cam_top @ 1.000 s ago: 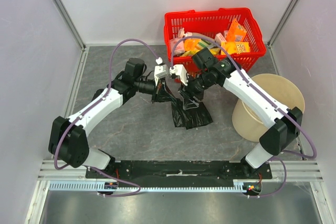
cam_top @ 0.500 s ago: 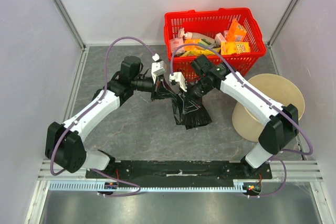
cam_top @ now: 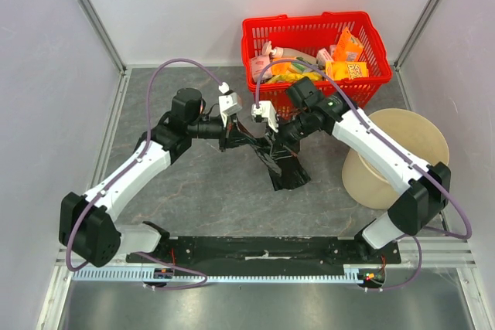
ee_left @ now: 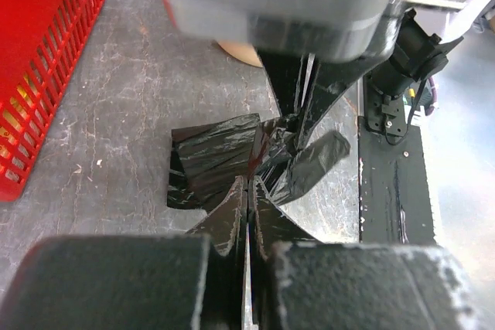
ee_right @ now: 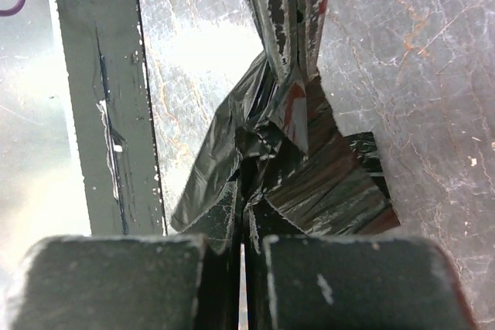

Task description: Put the trash bags into the trash bin

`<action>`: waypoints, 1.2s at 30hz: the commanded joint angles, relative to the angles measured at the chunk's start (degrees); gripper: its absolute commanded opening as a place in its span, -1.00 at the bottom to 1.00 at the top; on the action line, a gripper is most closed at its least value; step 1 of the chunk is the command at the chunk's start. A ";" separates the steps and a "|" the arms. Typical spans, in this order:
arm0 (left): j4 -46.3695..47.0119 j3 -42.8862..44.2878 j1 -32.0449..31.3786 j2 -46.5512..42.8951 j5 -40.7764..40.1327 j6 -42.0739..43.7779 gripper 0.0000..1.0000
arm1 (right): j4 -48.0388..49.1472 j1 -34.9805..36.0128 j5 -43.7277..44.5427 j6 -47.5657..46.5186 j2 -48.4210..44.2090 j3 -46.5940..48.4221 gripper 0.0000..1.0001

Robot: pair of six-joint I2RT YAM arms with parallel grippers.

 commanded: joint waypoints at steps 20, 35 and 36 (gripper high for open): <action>0.45 3.09 -4.99 4.49 0.63 0.35 -0.83 | -1.18 -0.77 -0.15 2.86 2.49 7.71 -1.00; 2.12 5.99 -4.46 2.20 -0.26 -2.37 -0.64 | -0.92 -0.77 5.83 0.40 -1.38 0.67 -1.00; 2.73 5.99 -4.46 2.38 0.18 -3.25 -0.64 | -1.01 -0.77 5.65 0.49 -1.38 0.76 -1.00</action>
